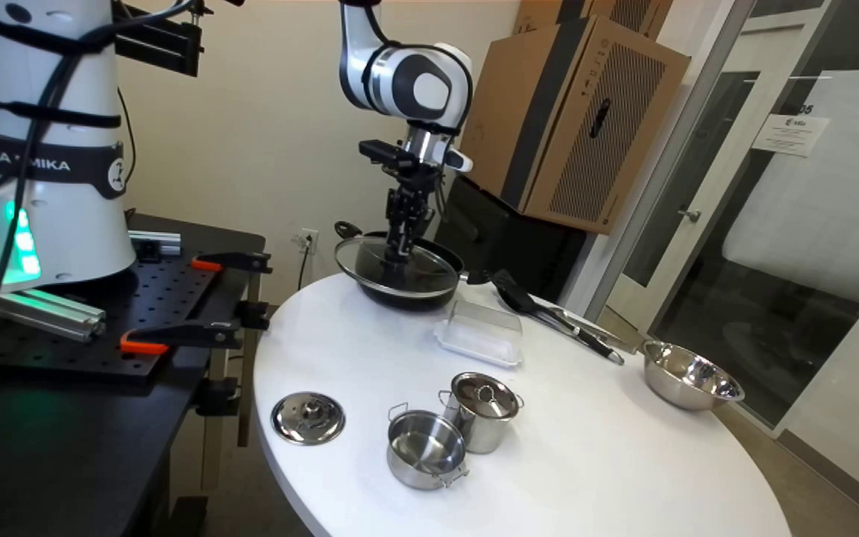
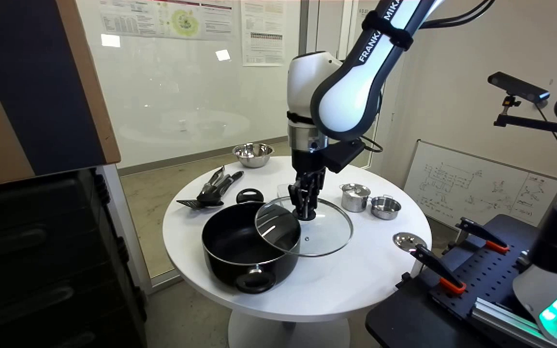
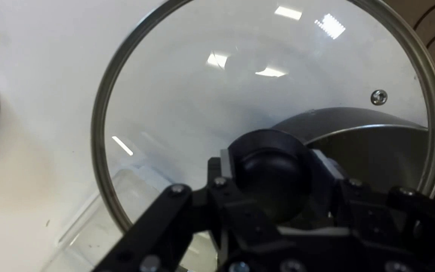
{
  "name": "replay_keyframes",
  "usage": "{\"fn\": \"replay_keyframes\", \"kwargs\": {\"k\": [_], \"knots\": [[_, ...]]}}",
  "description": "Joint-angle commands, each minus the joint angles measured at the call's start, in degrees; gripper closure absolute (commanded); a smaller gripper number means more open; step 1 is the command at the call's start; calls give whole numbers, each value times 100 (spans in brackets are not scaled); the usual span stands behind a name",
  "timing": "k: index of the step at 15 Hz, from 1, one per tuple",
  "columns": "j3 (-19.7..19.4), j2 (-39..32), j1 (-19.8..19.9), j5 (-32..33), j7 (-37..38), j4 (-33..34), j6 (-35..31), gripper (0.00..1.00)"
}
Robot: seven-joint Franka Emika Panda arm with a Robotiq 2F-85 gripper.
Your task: Take the clear lid and put it on the left black pot
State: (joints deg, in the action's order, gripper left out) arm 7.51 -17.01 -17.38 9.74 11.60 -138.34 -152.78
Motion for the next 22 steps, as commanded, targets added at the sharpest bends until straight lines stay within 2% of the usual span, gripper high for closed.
{"fn": "replay_keyframes", "kwargs": {"k": [1,13,22], "knots": [[76,-155,-171,28,182,489,378,75],[30,-934,-680,107,613,1741,950,75],[6,-1234,-978,145,873,2289,1250,75]]}}
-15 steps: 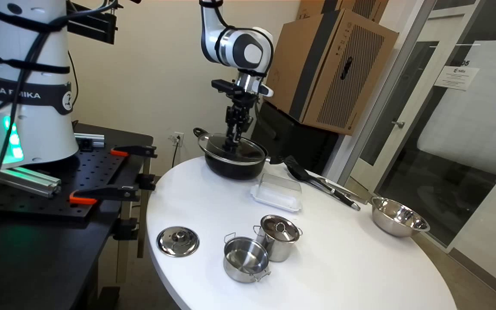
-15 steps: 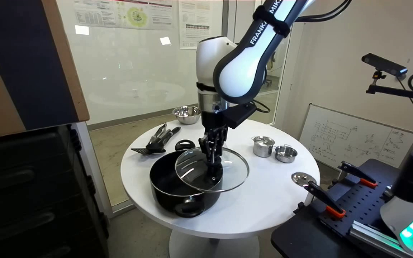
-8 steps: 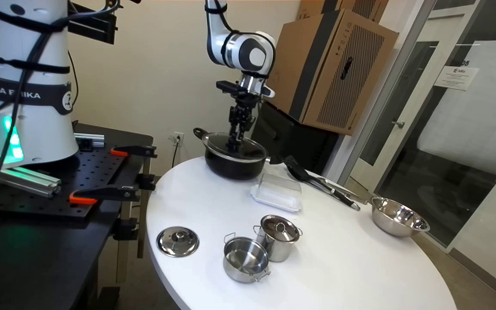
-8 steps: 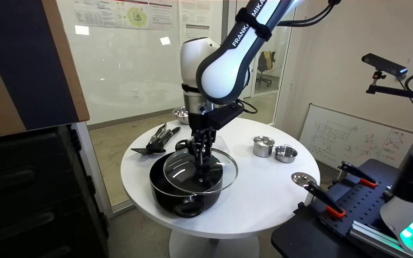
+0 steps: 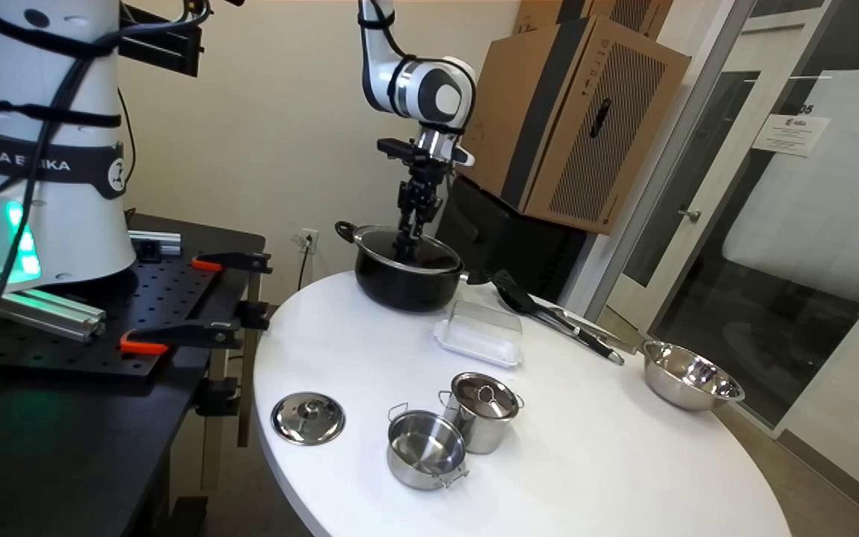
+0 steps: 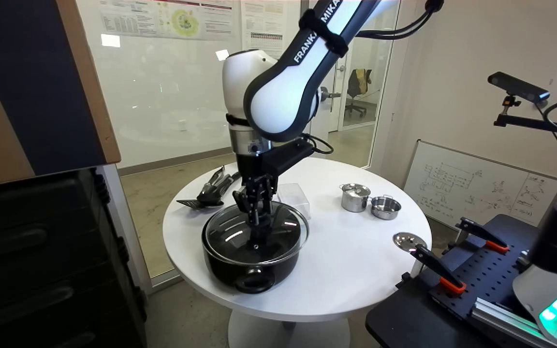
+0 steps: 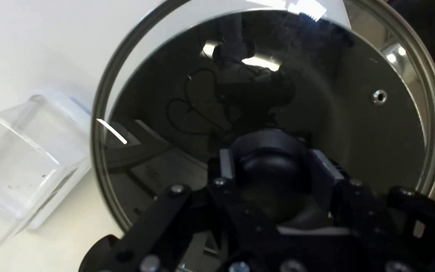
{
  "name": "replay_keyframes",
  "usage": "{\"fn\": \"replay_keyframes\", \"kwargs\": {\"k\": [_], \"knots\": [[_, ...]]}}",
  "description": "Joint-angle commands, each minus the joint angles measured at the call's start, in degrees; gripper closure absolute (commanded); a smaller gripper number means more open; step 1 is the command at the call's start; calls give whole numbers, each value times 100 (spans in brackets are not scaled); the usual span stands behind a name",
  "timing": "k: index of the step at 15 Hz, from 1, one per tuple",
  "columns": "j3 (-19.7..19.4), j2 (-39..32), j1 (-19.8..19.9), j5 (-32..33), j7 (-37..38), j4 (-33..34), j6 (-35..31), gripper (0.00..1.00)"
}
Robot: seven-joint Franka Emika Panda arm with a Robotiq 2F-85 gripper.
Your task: Take the clear lid and put it on the left black pot
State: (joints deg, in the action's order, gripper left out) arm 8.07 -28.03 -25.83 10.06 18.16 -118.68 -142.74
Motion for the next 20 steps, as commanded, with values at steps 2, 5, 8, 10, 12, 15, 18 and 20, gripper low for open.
{"fn": "replay_keyframes", "kwargs": {"k": [2,5,8,10,12,15,18,20], "knots": [[-61,-189,-159,105,258,422,293,75],[-70,-236,-169,91,292,519,339,75],[-80,-278,-170,79,314,607,349,75],[-96,-317,-177,82,341,664,359,75],[-109,-349,-177,81,364,709,377,75],[-142,-347,-184,121,385,678,343,75],[-165,-324,-177,137,389,620,294,75],[-194,-338,-176,153,394,607,284,75]]}}
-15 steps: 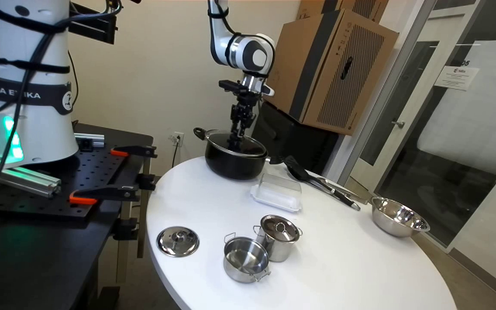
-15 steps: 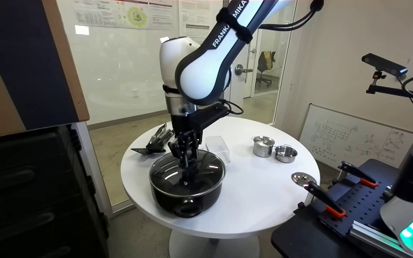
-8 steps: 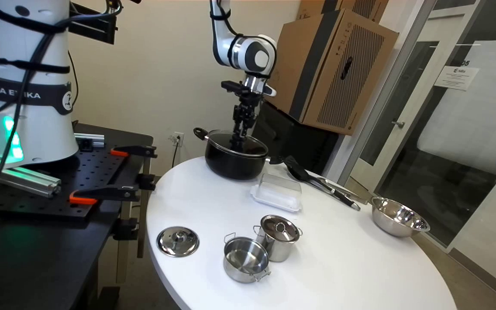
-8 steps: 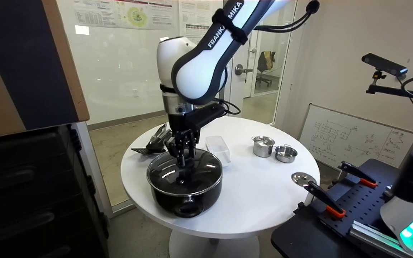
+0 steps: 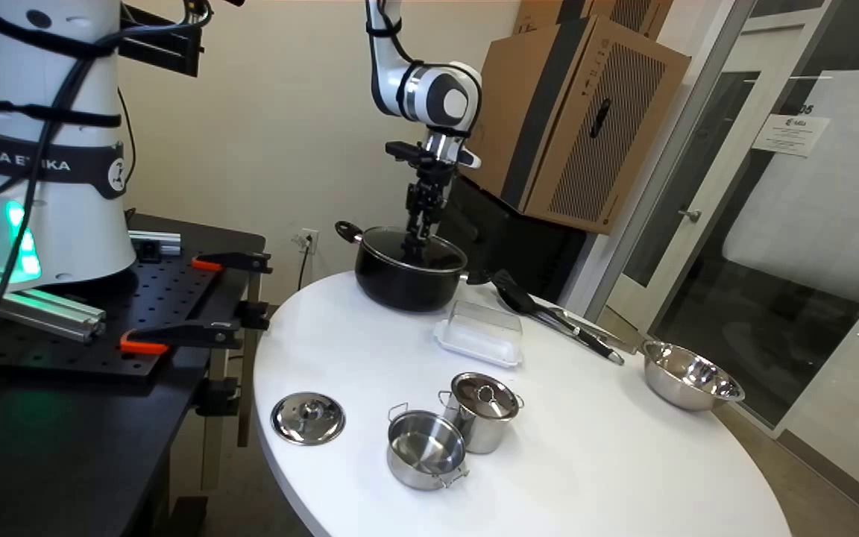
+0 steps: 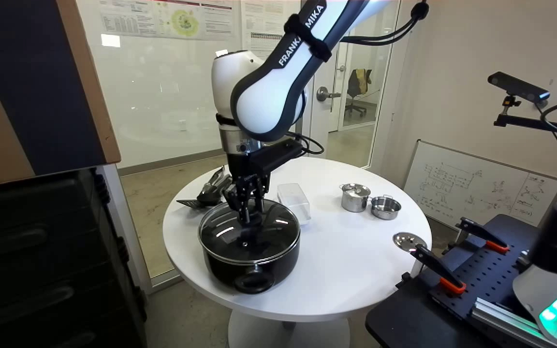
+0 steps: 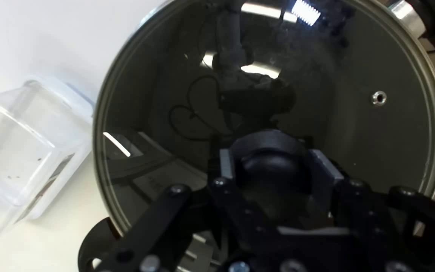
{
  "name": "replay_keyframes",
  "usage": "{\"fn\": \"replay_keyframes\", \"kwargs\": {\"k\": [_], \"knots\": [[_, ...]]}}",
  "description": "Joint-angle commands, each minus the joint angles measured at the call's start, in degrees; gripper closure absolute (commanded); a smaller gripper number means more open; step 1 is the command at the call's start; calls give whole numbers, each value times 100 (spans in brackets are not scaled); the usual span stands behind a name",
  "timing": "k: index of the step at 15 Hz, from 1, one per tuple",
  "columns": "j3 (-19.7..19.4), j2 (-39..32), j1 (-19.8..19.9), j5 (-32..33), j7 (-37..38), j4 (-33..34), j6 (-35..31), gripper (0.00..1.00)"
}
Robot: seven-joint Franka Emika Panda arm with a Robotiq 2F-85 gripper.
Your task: Take the clear lid and put it on the left black pot
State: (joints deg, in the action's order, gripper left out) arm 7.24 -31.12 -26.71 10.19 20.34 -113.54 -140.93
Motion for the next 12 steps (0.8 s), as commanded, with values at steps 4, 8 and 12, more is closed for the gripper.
{"fn": "replay_keyframes", "kwargs": {"k": [4,8,12], "knots": [[-169,-79,-131,201,258,118,138,25],[-181,-109,-137,197,280,129,155,4],[-167,-92,-128,184,245,101,167,0]]}}
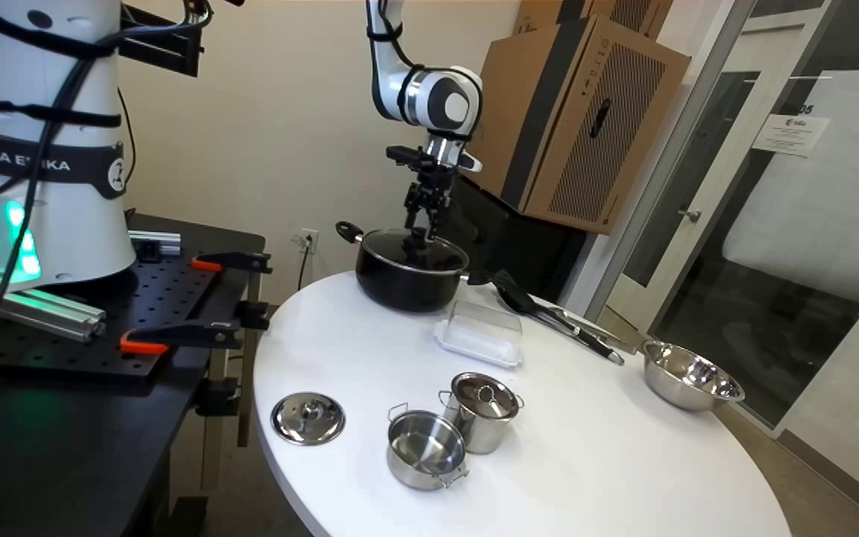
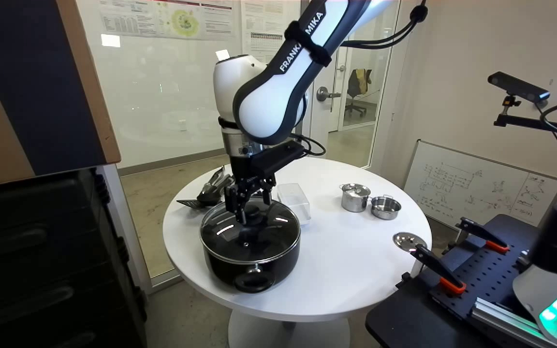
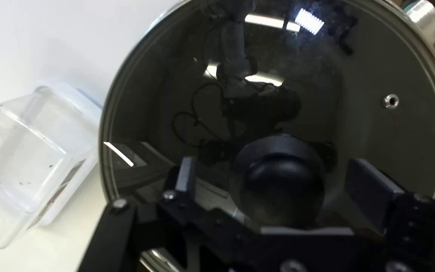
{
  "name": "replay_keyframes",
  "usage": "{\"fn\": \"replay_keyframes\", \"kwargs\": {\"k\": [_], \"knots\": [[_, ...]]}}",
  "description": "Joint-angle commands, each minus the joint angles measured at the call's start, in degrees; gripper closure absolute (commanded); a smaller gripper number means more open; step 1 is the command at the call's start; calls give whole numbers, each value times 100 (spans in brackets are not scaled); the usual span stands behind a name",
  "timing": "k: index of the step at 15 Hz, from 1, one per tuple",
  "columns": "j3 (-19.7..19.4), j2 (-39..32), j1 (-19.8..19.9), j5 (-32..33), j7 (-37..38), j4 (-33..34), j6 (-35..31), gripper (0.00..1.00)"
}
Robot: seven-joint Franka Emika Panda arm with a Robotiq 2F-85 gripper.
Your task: Take the clear lid and put it on the left black pot
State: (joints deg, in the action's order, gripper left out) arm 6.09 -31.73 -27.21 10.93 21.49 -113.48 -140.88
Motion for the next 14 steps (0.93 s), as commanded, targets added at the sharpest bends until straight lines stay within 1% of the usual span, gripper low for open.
{"fn": "replay_keyframes", "kwargs": {"k": [1,5,7,10,14], "knots": [[-45,1,-71,109,119,53,132,0],[4,277,60,112,-132,-318,46,0],[66,533,198,103,-411,-692,-105,0],[159,948,415,91,-882,-1245,-328,0],[382,1633,836,-77,-1696,-2036,-740,0]]}}
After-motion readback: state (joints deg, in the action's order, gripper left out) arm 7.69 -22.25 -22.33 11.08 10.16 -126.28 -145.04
